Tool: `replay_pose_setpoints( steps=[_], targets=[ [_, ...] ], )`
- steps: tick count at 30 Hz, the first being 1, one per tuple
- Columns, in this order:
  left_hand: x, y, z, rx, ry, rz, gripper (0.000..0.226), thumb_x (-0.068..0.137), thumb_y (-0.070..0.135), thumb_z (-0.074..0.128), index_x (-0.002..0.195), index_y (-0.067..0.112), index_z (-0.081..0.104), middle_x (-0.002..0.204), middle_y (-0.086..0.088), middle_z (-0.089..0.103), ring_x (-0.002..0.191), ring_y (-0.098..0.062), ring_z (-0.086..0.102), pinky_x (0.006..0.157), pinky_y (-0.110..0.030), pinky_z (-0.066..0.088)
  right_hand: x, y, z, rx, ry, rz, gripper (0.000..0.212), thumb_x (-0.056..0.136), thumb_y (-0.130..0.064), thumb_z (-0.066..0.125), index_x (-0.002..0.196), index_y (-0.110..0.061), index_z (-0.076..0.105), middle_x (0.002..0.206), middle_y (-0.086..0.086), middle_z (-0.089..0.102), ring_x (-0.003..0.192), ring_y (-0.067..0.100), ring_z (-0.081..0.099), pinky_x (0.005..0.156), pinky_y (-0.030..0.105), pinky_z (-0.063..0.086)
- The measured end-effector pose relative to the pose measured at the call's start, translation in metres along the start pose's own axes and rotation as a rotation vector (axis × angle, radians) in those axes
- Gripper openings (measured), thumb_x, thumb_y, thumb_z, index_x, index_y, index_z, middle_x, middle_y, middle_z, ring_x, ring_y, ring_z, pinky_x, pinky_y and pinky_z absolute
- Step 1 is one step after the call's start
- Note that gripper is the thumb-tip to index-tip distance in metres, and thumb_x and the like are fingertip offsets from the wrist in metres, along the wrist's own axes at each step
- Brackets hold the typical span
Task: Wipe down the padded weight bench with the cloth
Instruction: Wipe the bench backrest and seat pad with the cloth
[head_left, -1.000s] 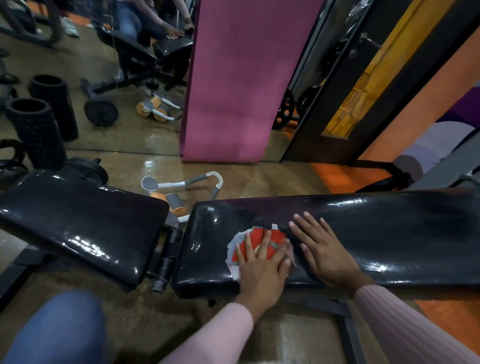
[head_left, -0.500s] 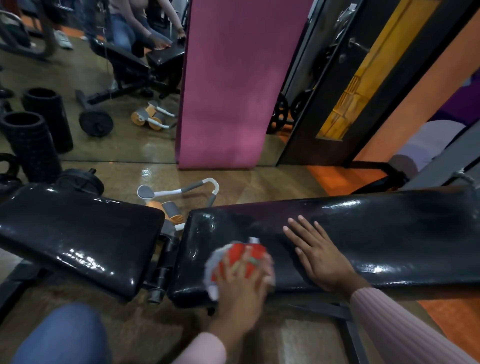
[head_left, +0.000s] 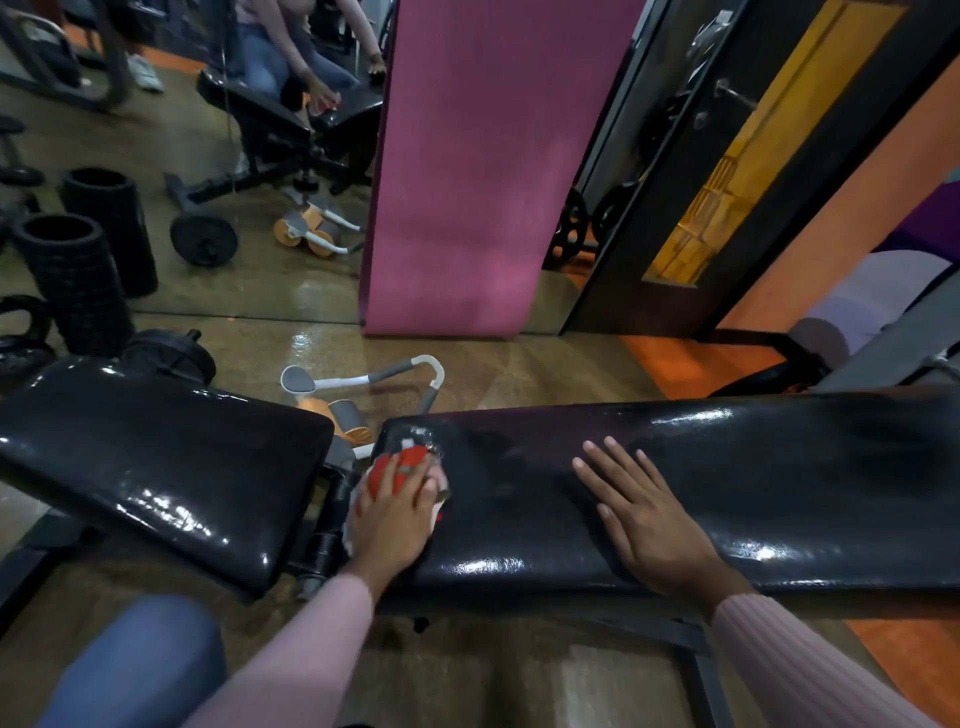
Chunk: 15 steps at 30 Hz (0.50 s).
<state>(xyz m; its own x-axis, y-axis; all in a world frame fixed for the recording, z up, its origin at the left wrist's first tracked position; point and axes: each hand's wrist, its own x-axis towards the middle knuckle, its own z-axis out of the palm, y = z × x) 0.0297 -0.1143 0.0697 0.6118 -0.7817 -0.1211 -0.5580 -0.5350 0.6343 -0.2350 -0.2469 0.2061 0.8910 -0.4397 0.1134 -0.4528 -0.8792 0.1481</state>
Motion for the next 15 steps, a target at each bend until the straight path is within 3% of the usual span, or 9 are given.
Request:
replay_pose_setpoints(
  steps=[3,6,8,10,12,15],
  targets=[
    [-0.030,0.006,0.011,0.042,-0.003,0.008,0.046,0.094,0.057,0.014,0.140,0.058,0.008,0.158,0.006,0.012,0.142,-0.036,0.006,0.113,-0.055,0.010,0.001,0.001,0.002,-0.008,0.006,-0.034,0.053,0.100,-0.030,0.027,0.152,-0.026,0.021,0.161,-0.002,0.017,0.150,0.018,0.004,0.118,0.043,0.010],
    [-0.040,0.073,0.026,0.130,-0.009,0.350,0.049,0.091,0.054,0.016,0.139,0.059,0.008,0.156,0.005,0.021,0.142,-0.039,0.011,0.109,-0.062,0.012,0.002,0.001,0.002,-0.010,0.005,-0.050,0.052,0.100,-0.031,0.028,0.152,-0.025,0.023,0.160,-0.001,0.019,0.149,0.019,0.008,0.118,0.045,0.013],
    [-0.033,0.120,0.031,0.103,-0.040,0.449,0.049,0.094,0.053,0.021,0.142,0.051,0.014,0.158,0.006,0.012,0.142,-0.041,0.000,0.111,-0.062,0.004,0.002,0.001,0.002,-0.009,0.004,-0.050,0.051,0.101,-0.033,0.023,0.152,-0.025,0.023,0.160,-0.001,0.019,0.149,0.020,0.009,0.117,0.045,0.014],
    [-0.010,0.147,0.027,0.102,-0.117,0.479,0.053,0.094,0.054,0.025,0.145,0.045,0.010,0.158,0.008,0.002,0.142,-0.037,-0.009,0.112,-0.059,-0.001,0.001,0.001,0.003,-0.011,0.005,-0.042,0.051,0.102,-0.033,0.019,0.152,-0.025,0.023,0.160,0.000,0.020,0.149,0.020,0.009,0.117,0.045,0.015],
    [0.027,0.150,0.021,0.111,-0.136,0.471,0.050,0.093,0.056,0.028,0.141,0.051,0.016,0.158,0.008,0.007,0.142,-0.036,-0.001,0.112,-0.057,0.003,0.002,0.002,0.002,-0.021,0.009,-0.033,0.051,0.101,-0.033,0.018,0.151,-0.023,0.026,0.160,-0.001,0.020,0.149,0.020,0.010,0.116,0.046,0.017],
    [0.072,0.119,0.009,0.062,-0.150,0.283,0.043,0.093,0.059,0.023,0.136,0.055,0.026,0.156,0.006,0.016,0.140,-0.036,0.013,0.111,-0.052,0.008,0.000,0.002,0.003,-0.010,0.011,-0.027,0.051,0.102,-0.033,0.018,0.151,-0.022,0.027,0.160,-0.001,0.020,0.149,0.020,0.011,0.116,0.045,0.017]
  ],
)
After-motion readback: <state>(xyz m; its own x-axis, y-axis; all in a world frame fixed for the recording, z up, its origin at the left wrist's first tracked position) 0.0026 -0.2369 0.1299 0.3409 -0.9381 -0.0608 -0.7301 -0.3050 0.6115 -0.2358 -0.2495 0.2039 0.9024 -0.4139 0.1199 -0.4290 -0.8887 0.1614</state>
